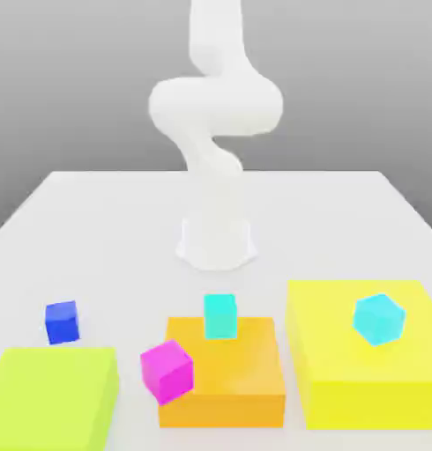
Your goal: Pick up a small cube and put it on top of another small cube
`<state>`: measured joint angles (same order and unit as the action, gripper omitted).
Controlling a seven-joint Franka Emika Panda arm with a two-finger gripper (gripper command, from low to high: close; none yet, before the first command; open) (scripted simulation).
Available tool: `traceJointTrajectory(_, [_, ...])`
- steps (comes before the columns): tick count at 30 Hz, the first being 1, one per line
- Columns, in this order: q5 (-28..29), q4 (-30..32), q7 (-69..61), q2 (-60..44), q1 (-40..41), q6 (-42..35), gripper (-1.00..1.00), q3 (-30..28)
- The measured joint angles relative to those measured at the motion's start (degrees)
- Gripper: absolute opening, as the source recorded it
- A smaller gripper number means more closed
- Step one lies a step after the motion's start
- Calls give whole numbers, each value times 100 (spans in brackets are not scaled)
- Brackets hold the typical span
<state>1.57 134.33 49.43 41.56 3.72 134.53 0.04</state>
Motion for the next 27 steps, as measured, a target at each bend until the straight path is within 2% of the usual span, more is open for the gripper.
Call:
traceJointTrajectory(9, [498, 923, 1250, -1562, 1289, 989, 0, -198])
traceJointTrajectory(18, [667, 1831, 2241, -3081, 2293, 1973, 0, -761])
traceJointTrajectory(22, [398, 2242, 2437, -3752, 2634, 2428, 0, -1085])
traceJointTrajectory(25, [-140, 2545, 2343, -4257, 3016, 2769, 0, -1186])
traceJointTrajectory(27, [-519, 2563, 2146, -4644, 3073, 3062, 0, -1030])
